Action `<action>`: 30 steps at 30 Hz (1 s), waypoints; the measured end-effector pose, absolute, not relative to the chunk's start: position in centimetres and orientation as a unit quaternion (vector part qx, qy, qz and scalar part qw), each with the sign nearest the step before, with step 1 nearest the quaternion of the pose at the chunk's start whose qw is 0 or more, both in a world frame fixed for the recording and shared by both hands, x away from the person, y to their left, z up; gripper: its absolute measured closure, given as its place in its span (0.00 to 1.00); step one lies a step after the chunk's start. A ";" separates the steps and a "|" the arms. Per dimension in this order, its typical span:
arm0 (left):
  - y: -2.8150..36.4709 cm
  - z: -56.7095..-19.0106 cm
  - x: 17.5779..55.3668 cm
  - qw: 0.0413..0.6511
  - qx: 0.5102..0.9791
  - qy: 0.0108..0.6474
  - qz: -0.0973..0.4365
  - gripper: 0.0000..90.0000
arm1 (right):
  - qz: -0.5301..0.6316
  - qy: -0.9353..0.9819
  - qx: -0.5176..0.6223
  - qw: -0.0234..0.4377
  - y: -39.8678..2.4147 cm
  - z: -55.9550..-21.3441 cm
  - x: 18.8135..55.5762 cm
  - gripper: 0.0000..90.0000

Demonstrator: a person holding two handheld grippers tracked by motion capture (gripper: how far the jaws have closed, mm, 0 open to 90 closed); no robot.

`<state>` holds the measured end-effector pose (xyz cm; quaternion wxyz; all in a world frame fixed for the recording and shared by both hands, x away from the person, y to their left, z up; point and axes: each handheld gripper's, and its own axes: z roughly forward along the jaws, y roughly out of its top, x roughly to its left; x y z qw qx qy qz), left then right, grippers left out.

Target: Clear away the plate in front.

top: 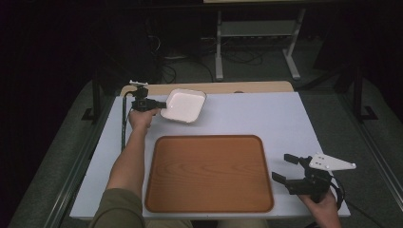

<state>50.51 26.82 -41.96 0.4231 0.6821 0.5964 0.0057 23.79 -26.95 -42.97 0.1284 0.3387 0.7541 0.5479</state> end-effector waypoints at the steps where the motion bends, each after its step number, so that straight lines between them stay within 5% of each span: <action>1: 26.8 -41.9 50.4 0.425 0.681 0.596 0.006 0.99 | 0.548 0.754 0.338 0.128 -26.9 -43.0 23.8 0.15; 30: 28.6 -39.3 47.1 0.461 0.665 0.588 0.016 0.99 | 0.554 0.753 0.330 0.127 -26.8 -42.8 23.6 0.15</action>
